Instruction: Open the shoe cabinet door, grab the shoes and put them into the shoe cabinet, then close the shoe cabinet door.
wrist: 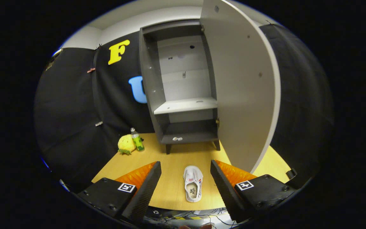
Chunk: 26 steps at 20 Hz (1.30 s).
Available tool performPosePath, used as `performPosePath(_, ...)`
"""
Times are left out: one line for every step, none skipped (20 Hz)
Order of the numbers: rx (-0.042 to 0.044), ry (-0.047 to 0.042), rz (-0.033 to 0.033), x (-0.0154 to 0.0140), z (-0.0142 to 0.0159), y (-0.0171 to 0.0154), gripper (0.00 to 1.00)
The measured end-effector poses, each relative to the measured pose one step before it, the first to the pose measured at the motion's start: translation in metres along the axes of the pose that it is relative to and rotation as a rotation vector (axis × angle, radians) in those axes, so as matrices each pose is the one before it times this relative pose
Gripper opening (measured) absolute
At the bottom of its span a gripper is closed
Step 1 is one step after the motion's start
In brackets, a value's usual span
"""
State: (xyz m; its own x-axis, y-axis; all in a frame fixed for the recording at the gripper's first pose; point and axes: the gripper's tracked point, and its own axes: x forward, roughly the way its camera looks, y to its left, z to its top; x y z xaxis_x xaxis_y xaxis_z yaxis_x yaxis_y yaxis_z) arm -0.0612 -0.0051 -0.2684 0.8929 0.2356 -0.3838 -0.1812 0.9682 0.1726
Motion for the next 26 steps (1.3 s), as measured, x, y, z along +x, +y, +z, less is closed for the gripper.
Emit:
performPosePath(-0.00882,0.03445,0.00599,0.00832,-0.01868,0.00102,0.99)
performPosePath(-0.00531,0.03279,0.00731,0.01059,-0.01598,0.00188,0.99)
performPosePath(-0.00189,0.01985,0.00910,0.01016,-0.01418,0.00323,0.99)
performPosePath(-0.00058,0.02907,0.00199,0.01286,-0.01280,0.00516,0.99)
performPosePath(0.00398,0.02307,0.00622,0.01282,-0.01420,0.00259,0.99)
performPosePath(0.00342,0.02202,0.00087,0.01251,-0.01196,0.00134,0.99)
performPosePath(0.00399,0.02534,-0.00203,0.01216,-0.01351,-0.00075,0.99)
performPosePath(0.00541,0.02450,-0.00446,0.01329,-0.01353,-0.00138,0.99)
performPosePath(0.00287,0.01441,-0.00511,0.01146,-0.00947,-0.00288,0.99)
performPosePath(0.00307,0.02173,-0.00554,0.01333,-0.01062,-0.00198,0.99)
performPosePath(0.00409,0.01528,-0.00251,0.01200,-0.01064,-0.00238,0.99)
performPosePath(0.00378,0.01752,-0.00182,0.01253,-0.00927,-0.00206,0.99)
performPosePath(0.00832,0.00998,0.00042,0.00715,-0.00564,-0.00174,0.98)
performPosePath(0.01042,0.00967,0.00056,0.01164,-0.00566,-0.00179,0.96)
performPosePath(0.00245,0.00732,-0.00409,0.01110,-0.00650,-0.00389,0.96)
performPosePath(-0.00139,0.00139,-0.00322,0.00790,-0.00059,-0.00186,0.94)
performPosePath(-0.00699,-0.00811,-0.00851,0.01077,-0.00090,-0.00341,0.89)
performPosePath(-0.00789,-0.01417,-0.00806,0.00799,0.00296,-0.00058,0.83)
performPosePath(-0.00414,-0.00445,0.00012,0.00945,0.00125,-0.00004,0.80)
performPosePath(-0.00184,-0.00170,0.00392,0.00852,0.00001,0.00225,0.77)
performPosePath(-0.00221,-0.00322,0.00399,0.00806,-0.00002,0.00254,0.77)
performPosePath(-0.00418,-0.00743,-0.00193,0.01014,0.00078,0.00075,0.77)
performPosePath(-0.00064,-0.01187,-0.00320,0.00948,0.00031,0.00086,0.77)
performPosePath(-0.00792,-0.01294,-0.01606,0.00698,0.00160,-0.00174,0.74)
performPosePath(-0.01211,-0.02168,-0.01771,0.00693,0.00332,-0.00326,0.70)
performPosePath(-0.00419,-0.02285,-0.01002,0.00316,0.00385,-0.00074,0.67)
